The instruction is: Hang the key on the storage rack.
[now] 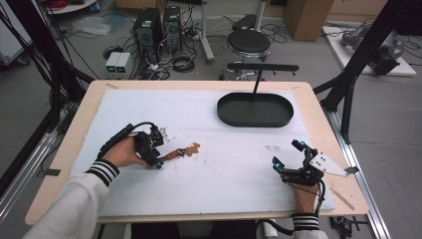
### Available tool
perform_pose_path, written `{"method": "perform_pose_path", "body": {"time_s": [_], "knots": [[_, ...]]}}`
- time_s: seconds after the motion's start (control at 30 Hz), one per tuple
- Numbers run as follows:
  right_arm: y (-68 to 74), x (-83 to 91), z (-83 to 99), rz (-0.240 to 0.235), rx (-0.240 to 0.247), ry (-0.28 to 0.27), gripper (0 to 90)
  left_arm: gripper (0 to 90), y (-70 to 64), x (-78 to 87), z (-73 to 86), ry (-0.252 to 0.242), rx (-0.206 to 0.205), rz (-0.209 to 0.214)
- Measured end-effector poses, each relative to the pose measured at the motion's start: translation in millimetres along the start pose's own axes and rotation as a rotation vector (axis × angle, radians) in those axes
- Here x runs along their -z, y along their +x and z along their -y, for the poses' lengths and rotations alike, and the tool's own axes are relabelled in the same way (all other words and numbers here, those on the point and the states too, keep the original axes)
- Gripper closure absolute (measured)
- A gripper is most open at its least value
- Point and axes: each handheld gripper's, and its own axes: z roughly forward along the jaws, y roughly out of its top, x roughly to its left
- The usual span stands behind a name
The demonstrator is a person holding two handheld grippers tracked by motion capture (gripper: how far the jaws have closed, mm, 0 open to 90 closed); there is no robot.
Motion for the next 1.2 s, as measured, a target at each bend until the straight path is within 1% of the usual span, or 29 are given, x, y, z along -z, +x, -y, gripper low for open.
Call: {"method": "perform_pose_path", "body": {"time_s": [0.03,0.2,0.23,0.3,0.33,0.37,0.43,0.47,0.6,0.63,0.73,0.83,0.97,1.07,1.1,1.13,1.17,1.2], "knots": [[0.0,0.0,0.0,0.000,0.000,0.000,1.0,59.0,0.3,-0.1,0.0,0.002,0.002,0.004],[0.0,0.0,0.0,0.000,0.000,0.000,1.0,61.2,0.3,-1.4,-0.7,0.015,0.000,0.001],[-0.1,0.0,0.0,0.000,0.000,0.000,1.0,63.9,0.0,-2.3,-0.8,0.015,0.005,0.007],[0.0,0.0,0.0,0.000,-0.001,0.000,1.0,64.8,0.0,-3.2,-1.3,0.019,-0.001,0.000],[0.0,0.0,0.0,0.000,0.000,0.000,1.0,67.9,0.3,-2.9,-1.4,0.022,-0.001,-0.002],[0.0,0.0,0.0,0.000,0.000,0.000,1.0,67.9,0.7,-2.6,-1.3,0.023,0.000,-0.002],[-0.1,0.0,0.0,0.001,0.000,-0.001,1.0,77.2,0.9,-2.0,-0.9,0.025,-0.009,-0.007],[0.0,0.0,0.0,0.000,0.000,0.000,1.0,77.6,0.4,-2.1,-0.9,0.027,-0.009,-0.008],[-0.1,-0.1,0.1,0.000,-0.003,-0.003,1.0,78.2,-3.0,-2.2,-1.6,0.031,-0.037,-0.033],[0.0,0.0,0.0,0.000,0.000,0.000,1.0,78.5,-4.6,-2.2,-1.6,0.030,-0.041,-0.045],[-0.1,0.1,0.0,0.002,0.002,0.001,1.0,78.7,-5.1,-1.8,-1.7,0.030,-0.047,-0.054],[0.0,0.0,0.1,0.000,0.001,0.000,1.0,78.9,-5.2,0.3,-1.6,0.014,-0.042,-0.064],[-0.4,-0.2,0.0,0.000,0.001,-0.004,1.0,79.1,-3.9,6.4,-0.3,-0.026,-0.023,-0.060],[0.0,-0.2,-0.1,0.008,-0.006,-0.003,1.0,79.3,-4.0,12.0,0.8,-0.068,-0.017,-0.068],[-0.1,-0.1,-0.1,0.014,-0.009,-0.002,1.0,79.3,-4.0,14.3,1.2,-0.089,-0.015,-0.075],[-1.3,-0.6,-0.3,0.019,-0.001,-0.006,1.0,79.3,-3.7,17.2,1.4,-0.108,-0.013,-0.073],[-2.2,-0.8,-0.7,0.013,-0.022,0.001,1.0,79.4,-3.7,19.5,1.6,-0.137,-0.004,-0.073],[-2.2,-0.8,-0.7,0.013,-0.022,0.001,1.0,79.4,-3.3,22.5,1.7,-0.157,-0.005,-0.071]]}}
